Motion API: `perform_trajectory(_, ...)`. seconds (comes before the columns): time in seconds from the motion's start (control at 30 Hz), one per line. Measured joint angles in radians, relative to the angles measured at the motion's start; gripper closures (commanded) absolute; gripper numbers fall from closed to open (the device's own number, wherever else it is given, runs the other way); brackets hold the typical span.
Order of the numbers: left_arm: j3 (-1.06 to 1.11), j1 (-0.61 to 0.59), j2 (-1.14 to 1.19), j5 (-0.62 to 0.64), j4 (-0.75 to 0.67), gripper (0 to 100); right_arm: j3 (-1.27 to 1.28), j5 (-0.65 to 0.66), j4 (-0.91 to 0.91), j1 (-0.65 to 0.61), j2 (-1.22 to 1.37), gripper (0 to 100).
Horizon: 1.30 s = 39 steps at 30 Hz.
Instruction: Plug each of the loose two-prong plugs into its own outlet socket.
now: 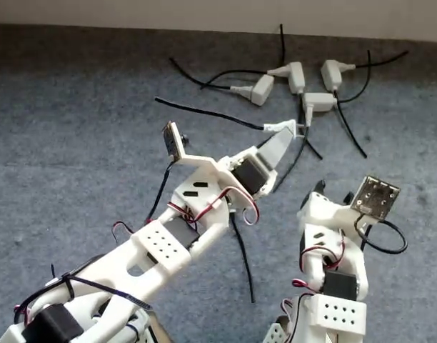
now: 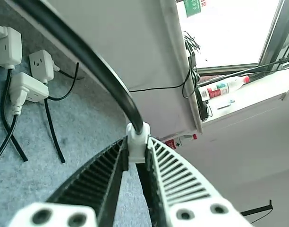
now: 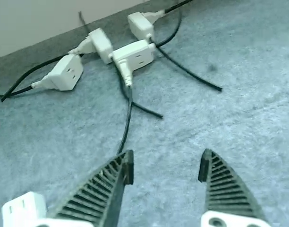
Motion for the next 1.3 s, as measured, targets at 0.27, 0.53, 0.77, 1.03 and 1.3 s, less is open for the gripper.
perform_trajectory(0.27,0.0,0.06,0.0,0.0,0.061,99,0.0,0.018,0.015,-0.087,-0.005,77.1)
perform_trajectory(0.53,0.037,0.133,0.0,0.0,0.141,99,0.0,0.046,-0.003,-0.095,-0.005,77.1)
perform_trajectory(0.77,0.083,0.166,0.0,0.0,0.095,99,0.0,0.046,-0.054,-0.057,-0.005,77.1)
perform_trajectory(1.03,0.083,0.164,-0.006,0.002,0.086,99,0.002,0.052,-0.118,-0.012,-0.005,77.1)
perform_trajectory(1.3,0.1,0.164,-0.015,0.002,0.075,99,0.003,0.087,-0.137,0.002,-0.005,77.1)
